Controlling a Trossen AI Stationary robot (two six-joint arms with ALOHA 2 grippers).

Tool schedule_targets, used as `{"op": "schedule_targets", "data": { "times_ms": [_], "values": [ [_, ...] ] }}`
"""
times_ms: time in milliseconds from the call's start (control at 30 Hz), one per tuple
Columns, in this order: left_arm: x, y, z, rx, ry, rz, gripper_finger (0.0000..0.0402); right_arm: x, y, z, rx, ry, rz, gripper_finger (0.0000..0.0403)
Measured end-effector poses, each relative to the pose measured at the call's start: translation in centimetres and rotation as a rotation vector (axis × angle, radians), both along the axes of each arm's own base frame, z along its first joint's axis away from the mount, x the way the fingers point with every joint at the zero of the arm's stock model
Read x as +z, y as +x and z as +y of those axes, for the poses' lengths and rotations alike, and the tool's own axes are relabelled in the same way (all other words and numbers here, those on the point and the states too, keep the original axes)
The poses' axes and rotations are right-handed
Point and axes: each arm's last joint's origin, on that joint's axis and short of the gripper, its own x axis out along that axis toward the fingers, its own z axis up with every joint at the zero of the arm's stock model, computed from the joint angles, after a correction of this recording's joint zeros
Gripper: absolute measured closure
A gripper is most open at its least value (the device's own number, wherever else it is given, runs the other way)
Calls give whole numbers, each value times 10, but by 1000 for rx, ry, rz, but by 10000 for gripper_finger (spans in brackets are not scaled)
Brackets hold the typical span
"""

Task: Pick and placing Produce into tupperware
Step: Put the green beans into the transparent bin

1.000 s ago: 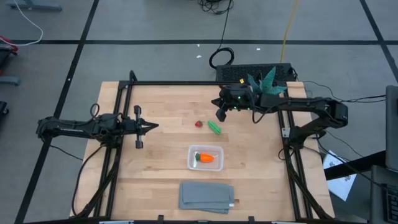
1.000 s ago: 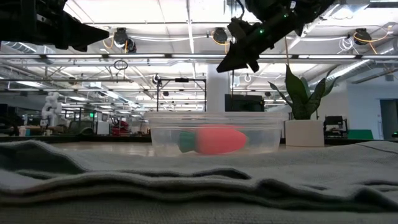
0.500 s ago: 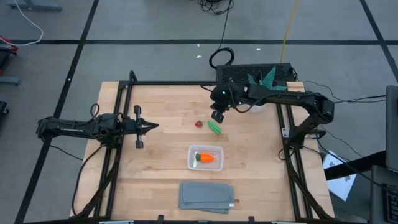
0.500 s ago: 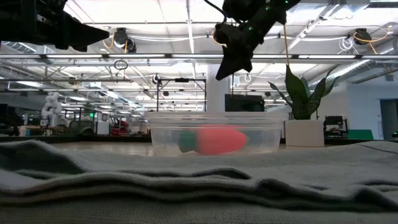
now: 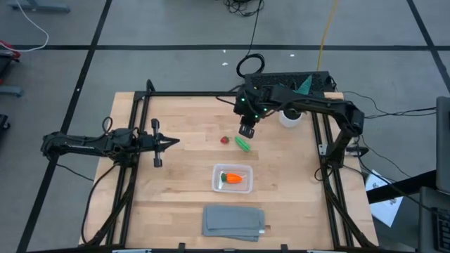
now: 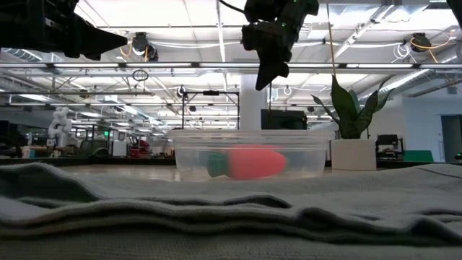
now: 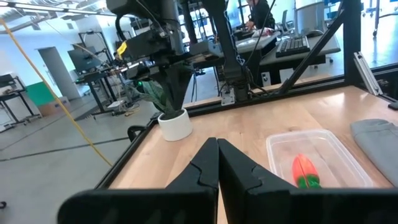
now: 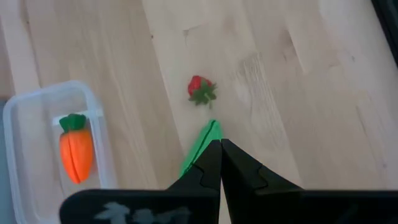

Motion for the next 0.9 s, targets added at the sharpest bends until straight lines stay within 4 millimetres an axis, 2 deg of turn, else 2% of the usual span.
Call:
{"op": "schedule_targets", "data": {
  "times_ms": [267, 900],
  "values": [
    [-1, 0, 0, 0, 1, 6, 401, -1, 12, -5, 8, 23, 85, 403],
    [-2, 0, 0, 10, 2, 20, 401, 1, 8, -6, 11, 38, 152, 403]
  ]
}}
